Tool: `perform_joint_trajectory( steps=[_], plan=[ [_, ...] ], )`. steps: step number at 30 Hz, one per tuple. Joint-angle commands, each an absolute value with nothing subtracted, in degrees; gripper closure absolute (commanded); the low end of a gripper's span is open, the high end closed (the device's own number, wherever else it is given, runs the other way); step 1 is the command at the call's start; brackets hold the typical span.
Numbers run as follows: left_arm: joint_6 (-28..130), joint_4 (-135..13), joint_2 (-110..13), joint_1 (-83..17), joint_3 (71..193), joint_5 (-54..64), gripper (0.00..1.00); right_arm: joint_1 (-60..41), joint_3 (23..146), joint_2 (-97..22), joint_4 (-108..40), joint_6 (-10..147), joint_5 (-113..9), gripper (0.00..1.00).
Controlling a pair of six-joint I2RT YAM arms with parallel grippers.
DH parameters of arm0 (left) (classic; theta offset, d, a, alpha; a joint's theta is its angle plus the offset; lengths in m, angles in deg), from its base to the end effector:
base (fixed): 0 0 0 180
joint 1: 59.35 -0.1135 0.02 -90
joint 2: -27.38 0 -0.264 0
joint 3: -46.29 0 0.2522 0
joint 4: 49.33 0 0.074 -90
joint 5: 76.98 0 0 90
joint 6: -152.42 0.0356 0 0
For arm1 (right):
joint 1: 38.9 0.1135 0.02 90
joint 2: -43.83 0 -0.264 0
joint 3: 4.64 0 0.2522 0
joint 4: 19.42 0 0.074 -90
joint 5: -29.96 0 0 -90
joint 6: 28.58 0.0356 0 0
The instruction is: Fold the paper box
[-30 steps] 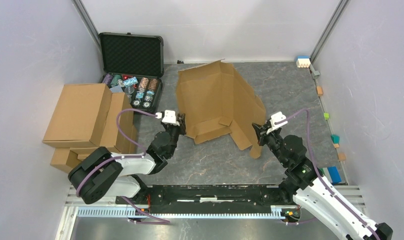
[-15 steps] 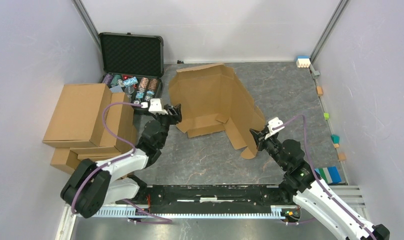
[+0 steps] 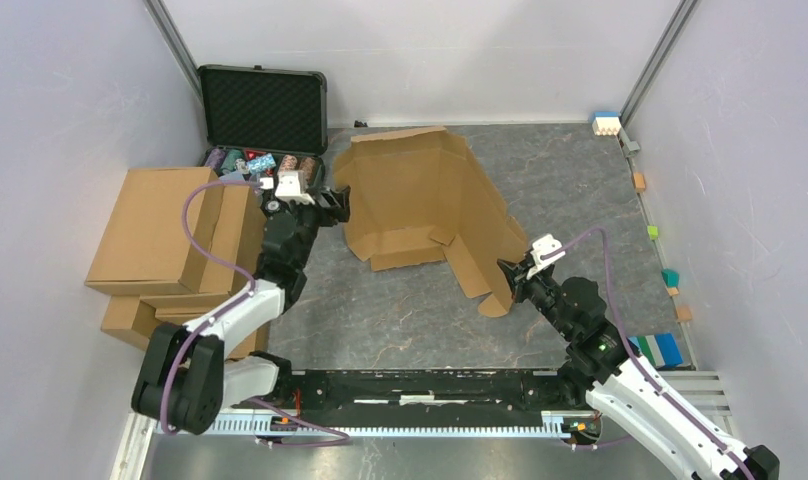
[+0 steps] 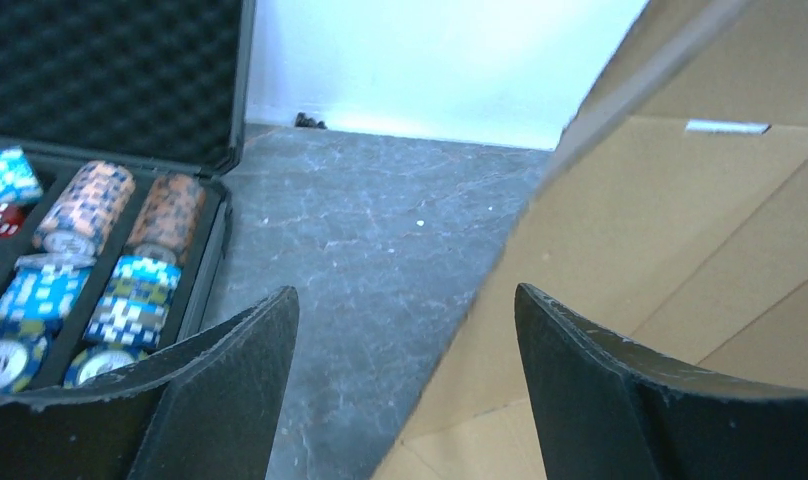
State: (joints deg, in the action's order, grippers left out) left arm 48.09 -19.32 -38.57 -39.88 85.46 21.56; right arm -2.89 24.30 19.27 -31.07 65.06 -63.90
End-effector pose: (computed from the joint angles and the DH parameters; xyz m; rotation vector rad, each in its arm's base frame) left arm 0.2343 -0.0772 0.2471 -0.0518 1.5248 -0.3591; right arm 0.1146 0.0804 0.2286 -0.4299 1.6640 0.4585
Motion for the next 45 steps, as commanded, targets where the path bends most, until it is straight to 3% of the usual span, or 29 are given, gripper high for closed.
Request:
perform_joint_trajectory(
  steps=[1, 4, 6, 10, 11, 17, 26, 30, 33, 45],
  plan=[
    [46.4, -16.0, -44.0, -43.6, 92.7, 4.9, 0.15, -2.7, 25.8, 18.1, -33.0, 64.2, -62.3, 1.00],
    [46.7, -15.6, -46.3, -43.6, 95.1, 3.7, 0.20, -2.6, 26.0, 17.7, -33.0, 64.1, -61.8, 1.00],
    [46.3, -14.7, -47.5, -43.6, 96.0, 2.8, 0.29, -2.7, 26.1, 17.8, -33.0, 64.1, -61.6, 1.00],
    [45.9, -18.2, -48.8, -43.5, 98.4, 1.0, 0.76, -2.6, 26.2, 17.6, -32.7, 64.6, -61.3, 1.00],
    [45.8, -19.0, -48.7, -43.3, 98.6, 1.1, 0.81, -2.7, 26.2, 17.6, -32.4, 64.9, -61.0, 1.00],
    [43.8, -20.4, -46.0, -40.0, 95.8, 9.2, 0.98, -2.6, 26.1, 15.4, -29.3, 68.1, -54.6, 1.00],
    [38.5, -23.7, -44.2, -33.6, 94.7, 24.5, 0.96, -2.7, 27.0, 14.8, -28.3, 70.8, -50.9, 1.00],
    [38.9, -25.9, -44.9, -33.5, 94.5, 23.8, 0.62, -2.6, 28.1, 14.6, -30.7, 69.3, -53.7, 1.00],
    [40.2, -27.0, -45.0, -33.7, 93.2, 24.7, 0.49, -2.6, 28.3, 14.6, -31.3, 68.5, -54.3, 1.00],
    [40.7, -28.8, -52.7, -39.6, 94.9, 19.8, 0.46, -2.6, 29.7, 14.1, -32.4, 67.6, -54.1, 1.00]
  ],
)
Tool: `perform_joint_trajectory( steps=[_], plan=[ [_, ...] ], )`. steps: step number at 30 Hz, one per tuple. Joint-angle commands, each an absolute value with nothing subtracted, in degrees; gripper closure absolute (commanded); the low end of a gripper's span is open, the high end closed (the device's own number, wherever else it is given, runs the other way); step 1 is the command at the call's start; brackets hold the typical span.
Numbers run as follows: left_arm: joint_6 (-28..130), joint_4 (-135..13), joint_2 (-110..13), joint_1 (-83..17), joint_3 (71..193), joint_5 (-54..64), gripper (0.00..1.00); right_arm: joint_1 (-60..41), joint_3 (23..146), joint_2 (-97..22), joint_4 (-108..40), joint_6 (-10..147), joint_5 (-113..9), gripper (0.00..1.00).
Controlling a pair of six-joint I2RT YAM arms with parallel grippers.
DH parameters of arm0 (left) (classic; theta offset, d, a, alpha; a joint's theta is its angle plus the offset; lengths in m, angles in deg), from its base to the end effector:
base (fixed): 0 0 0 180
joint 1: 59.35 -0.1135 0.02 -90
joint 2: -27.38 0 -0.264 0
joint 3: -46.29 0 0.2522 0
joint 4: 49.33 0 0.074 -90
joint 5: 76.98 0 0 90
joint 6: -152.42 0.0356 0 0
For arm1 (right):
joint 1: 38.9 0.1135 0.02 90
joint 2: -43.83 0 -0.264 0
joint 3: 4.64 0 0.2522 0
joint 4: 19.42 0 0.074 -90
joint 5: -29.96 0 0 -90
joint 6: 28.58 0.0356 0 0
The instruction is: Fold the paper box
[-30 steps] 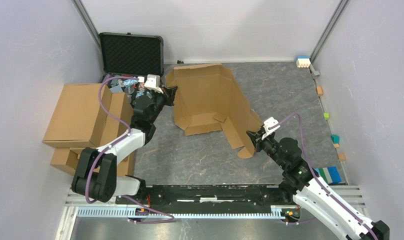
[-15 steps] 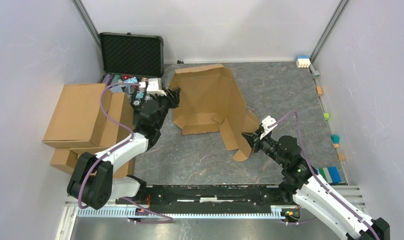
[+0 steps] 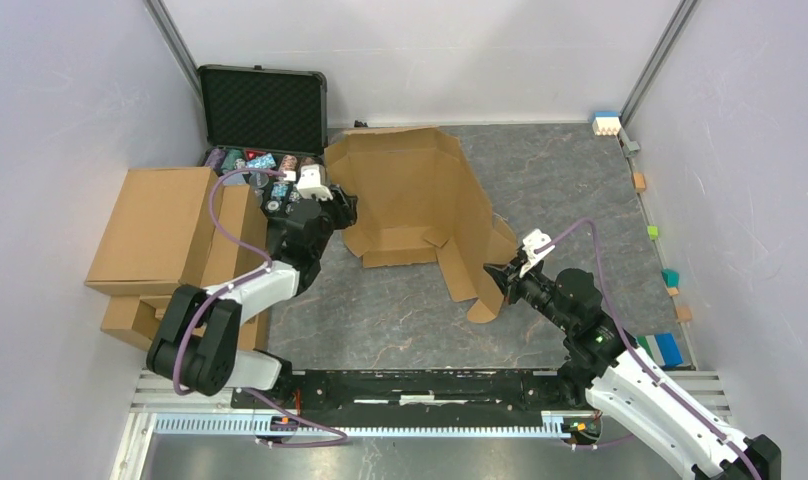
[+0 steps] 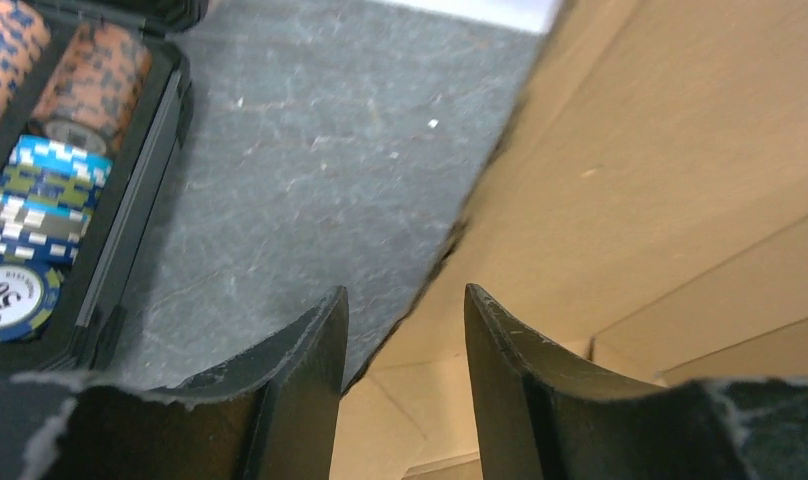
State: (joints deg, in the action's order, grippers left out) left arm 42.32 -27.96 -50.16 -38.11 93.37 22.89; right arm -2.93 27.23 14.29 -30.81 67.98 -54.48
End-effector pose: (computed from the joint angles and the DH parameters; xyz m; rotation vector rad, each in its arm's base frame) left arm 0.2708 -0.0987 0.2262 -0.1106 1.7388 -0.3826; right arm 0.1197 0.0911 0.2367 -0.5197 1.6917 0.6272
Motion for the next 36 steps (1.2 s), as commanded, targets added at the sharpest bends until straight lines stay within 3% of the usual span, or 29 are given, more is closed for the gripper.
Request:
perform_joint_trajectory(
  steps=[1, 7, 11, 14, 26, 30, 34, 36],
  plan=[
    [40.4, -28.9, -53.2, -39.7, 94.5, 19.3, 0.46, -2.6, 29.7, 14.2, -32.5, 67.5, -54.3, 1.00],
    [37.9, -29.8, -53.8, -39.7, 91.0, 18.7, 0.49, -2.6, 29.5, 14.2, -32.3, 67.4, -54.3, 1.00],
    [36.7, -29.5, -54.2, -39.7, 90.5, 16.8, 0.67, -2.6, 29.3, 13.7, -31.8, 67.7, -53.7, 1.00],
    [34.5, -32.1, -54.5, -39.7, 92.9, 15.7, 0.74, -2.6, 29.3, 13.5, -31.6, 67.7, -53.4, 1.00],
    [24.3, -35.6, -55.4, -39.7, 97.4, 11.4, 0.79, -2.6, 28.5, 13.7, -31.8, 67.7, -53.6, 1.00],
    [26.4, -35.6, -53.9, -39.6, 95.9, 11.8, 0.83, -2.6, 28.7, 14.2, -35.1, 68.3, -59.3, 0.73],
    [30.0, -36.2, -51.5, -39.6, 94.1, 12.4, 0.84, -2.7, 28.0, 16.1, -36.3, 69.5, -67.4, 0.77],
    [31.8, -36.2, -50.8, -39.5, 93.3, 12.0, 0.80, -2.6, 27.7, 16.9, -35.7, 69.5, -68.4, 0.70]
  ],
)
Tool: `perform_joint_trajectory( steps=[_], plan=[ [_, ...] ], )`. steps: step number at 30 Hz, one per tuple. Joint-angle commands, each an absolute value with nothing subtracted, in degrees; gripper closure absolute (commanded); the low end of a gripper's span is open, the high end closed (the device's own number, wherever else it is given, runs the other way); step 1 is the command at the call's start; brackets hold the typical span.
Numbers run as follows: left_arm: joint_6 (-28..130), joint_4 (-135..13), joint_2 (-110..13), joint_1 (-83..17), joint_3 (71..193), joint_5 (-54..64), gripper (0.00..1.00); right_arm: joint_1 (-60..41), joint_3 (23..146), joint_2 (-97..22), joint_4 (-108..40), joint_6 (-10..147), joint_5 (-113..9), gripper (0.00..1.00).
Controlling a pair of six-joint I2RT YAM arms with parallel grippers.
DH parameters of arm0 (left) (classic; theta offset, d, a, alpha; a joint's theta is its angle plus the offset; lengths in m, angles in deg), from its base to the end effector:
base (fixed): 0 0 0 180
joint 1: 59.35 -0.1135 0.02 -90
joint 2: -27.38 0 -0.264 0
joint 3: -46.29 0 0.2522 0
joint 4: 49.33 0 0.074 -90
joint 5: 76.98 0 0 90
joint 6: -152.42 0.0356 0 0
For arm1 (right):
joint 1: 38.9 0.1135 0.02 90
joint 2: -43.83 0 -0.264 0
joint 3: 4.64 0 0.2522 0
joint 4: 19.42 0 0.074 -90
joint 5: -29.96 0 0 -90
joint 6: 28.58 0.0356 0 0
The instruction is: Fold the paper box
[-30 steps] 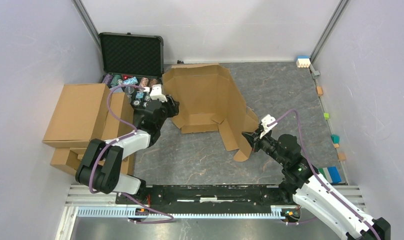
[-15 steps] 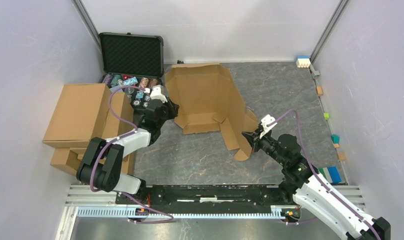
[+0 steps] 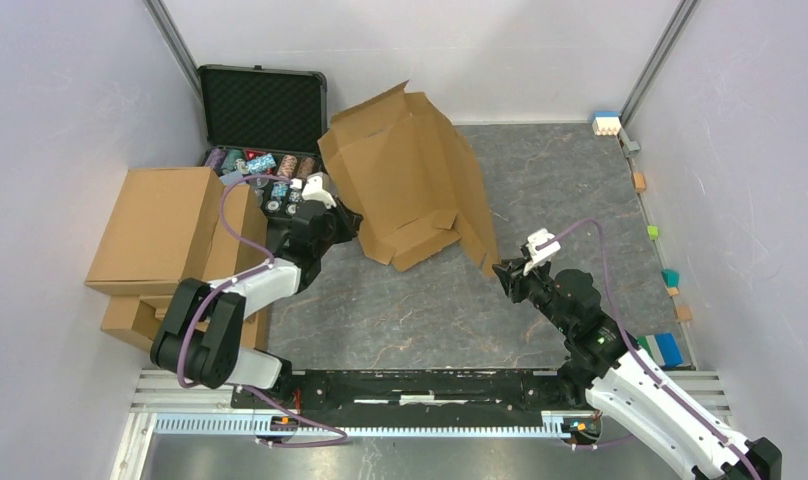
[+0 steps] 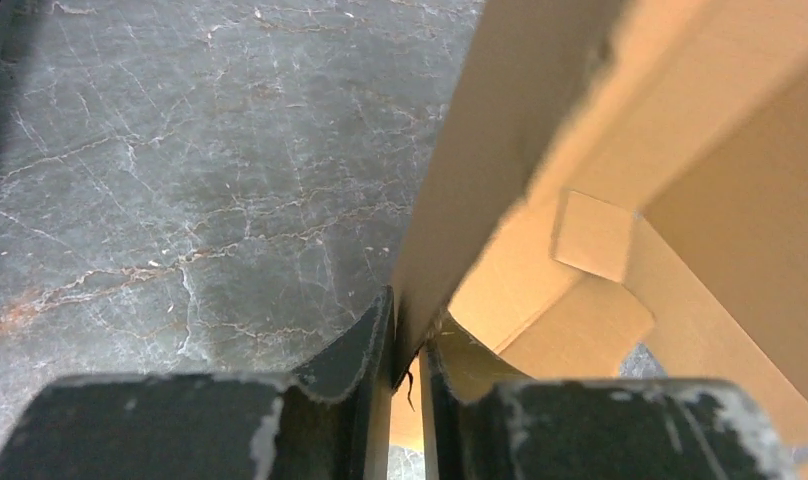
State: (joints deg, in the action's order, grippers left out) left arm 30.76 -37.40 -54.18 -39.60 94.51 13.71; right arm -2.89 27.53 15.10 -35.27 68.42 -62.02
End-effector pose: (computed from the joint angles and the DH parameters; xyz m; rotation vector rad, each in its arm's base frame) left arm 0.2768 -0.0989 0.1960 -0.2145 1.9778 -0.5777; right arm 0.1198 0.0856 0.2320 -0.4303 1.7641 0.5059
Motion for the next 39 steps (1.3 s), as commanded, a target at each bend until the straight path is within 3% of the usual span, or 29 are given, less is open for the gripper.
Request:
perform_joint_trajectory(
  steps=[1, 5, 9, 14, 21, 29, 32, 39],
  plan=[
    [32.8, -36.3, -50.3, -39.4, 93.1, 11.7, 0.80, -2.6, 27.8, 17.1, -35.3, 69.2, -68.4, 0.69],
    [38.0, -37.0, -48.6, -37.5, 93.3, 12.5, 0.82, -2.6, 29.2, 14.9, -34.8, 68.1, -68.4, 0.55],
    [45.6, -39.4, -46.9, -33.5, 94.2, 17.9, 0.86, -2.6, 31.3, 11.8, -34.8, 67.8, -69.3, 0.30],
    [54.1, -40.9, -45.3, -28.4, 94.6, 24.0, 0.95, -2.6, 32.8, 11.0, -34.4, 68.1, -69.6, 0.24],
    [60.3, -36.7, -44.6, -23.2, 92.0, 29.1, 0.98, -2.6, 36.8, 5.4, -35.4, 70.7, -69.9, 0.22],
    [69.8, -15.6, -42.2, -18.0, 80.5, 33.3, 0.98, -2.6, 39.1, -6.1, -29.8, 74.6, -60.2, 0.26],
    [71.9, -9.6, -42.2, -15.9, 77.8, 34.9, 0.98, -2.6, 35.8, -10.1, -24.9, 79.6, -55.0, 0.35],
    [76.9, -2.2, -43.6, -10.9, 75.3, 37.2, 0.98, -2.7, 28.8, -20.8, -3.6, 89.2, -50.0, 0.64]
  ],
)
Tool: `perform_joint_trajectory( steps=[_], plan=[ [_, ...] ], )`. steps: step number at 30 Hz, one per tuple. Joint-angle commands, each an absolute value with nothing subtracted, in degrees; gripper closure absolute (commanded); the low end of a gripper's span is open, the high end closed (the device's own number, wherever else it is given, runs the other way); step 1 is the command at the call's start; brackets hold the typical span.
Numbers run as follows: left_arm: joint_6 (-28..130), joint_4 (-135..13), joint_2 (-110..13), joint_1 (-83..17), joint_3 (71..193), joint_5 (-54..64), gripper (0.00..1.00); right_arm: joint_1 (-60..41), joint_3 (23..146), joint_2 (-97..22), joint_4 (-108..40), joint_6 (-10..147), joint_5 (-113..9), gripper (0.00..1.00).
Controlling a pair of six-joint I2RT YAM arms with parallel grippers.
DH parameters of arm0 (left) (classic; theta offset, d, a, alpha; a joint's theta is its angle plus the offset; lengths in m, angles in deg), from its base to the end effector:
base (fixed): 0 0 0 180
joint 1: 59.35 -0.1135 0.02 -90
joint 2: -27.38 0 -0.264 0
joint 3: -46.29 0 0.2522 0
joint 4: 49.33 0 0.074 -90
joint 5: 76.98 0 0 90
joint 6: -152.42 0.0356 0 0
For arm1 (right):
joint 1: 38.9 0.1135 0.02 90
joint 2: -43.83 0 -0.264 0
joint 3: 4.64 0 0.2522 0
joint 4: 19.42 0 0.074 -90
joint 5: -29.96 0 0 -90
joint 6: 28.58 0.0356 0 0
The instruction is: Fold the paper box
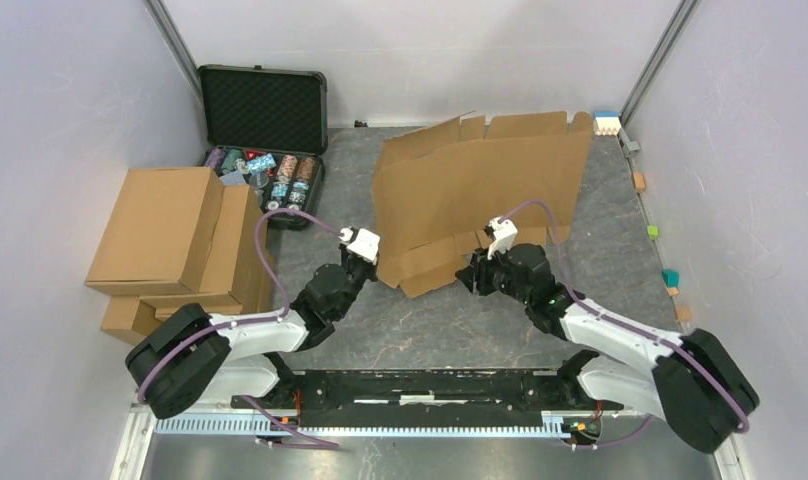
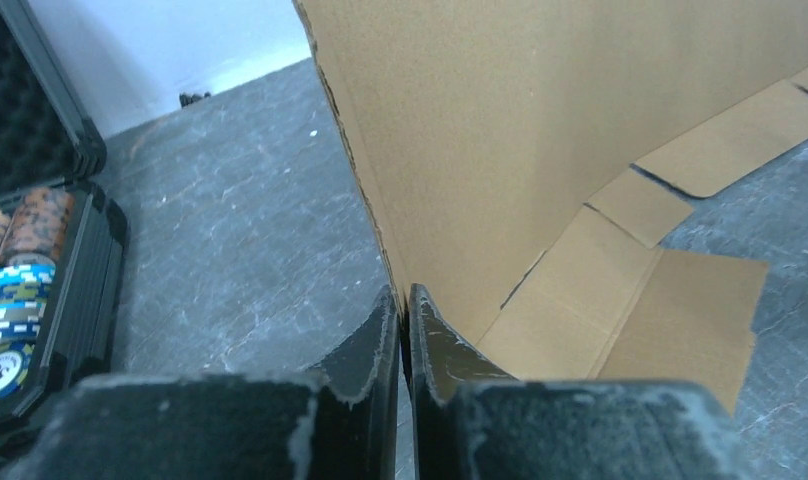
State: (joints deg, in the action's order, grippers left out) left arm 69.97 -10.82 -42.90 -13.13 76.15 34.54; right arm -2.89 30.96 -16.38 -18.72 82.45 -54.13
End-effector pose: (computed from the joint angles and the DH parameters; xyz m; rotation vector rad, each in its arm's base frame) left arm 0.1686 -0.1570 0.1949 0.4554 1.5404 -0.2226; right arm 0.1743 0.1312 0.1932 -0.3375 2.0359 0.7342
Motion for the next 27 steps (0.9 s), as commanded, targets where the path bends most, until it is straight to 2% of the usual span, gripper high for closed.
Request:
perform_joint_trajectory(
  steps=[1, 9, 14, 27],
  plan=[
    [77.4, -1.7, -43.9, -10.2, 75.3, 37.5, 0.98, -2.6, 28.2, -22.5, -1.2, 90.1, -50.0, 0.67],
    [77.4, 0.1, -45.7, -9.3, 75.3, 37.9, 0.98, -2.6, 26.4, -37.1, 11.2, 93.4, -49.5, 0.83],
    [76.3, 1.0, -47.3, -9.1, 75.6, 37.4, 0.98, -2.5, 27.3, -43.8, 12.0, 93.1, -49.5, 0.86],
    [67.3, 5.6, -54.2, -9.0, 78.9, 38.6, 0.98, -2.5, 32.0, -49.7, 4.2, 89.2, -51.9, 0.89]
  ],
)
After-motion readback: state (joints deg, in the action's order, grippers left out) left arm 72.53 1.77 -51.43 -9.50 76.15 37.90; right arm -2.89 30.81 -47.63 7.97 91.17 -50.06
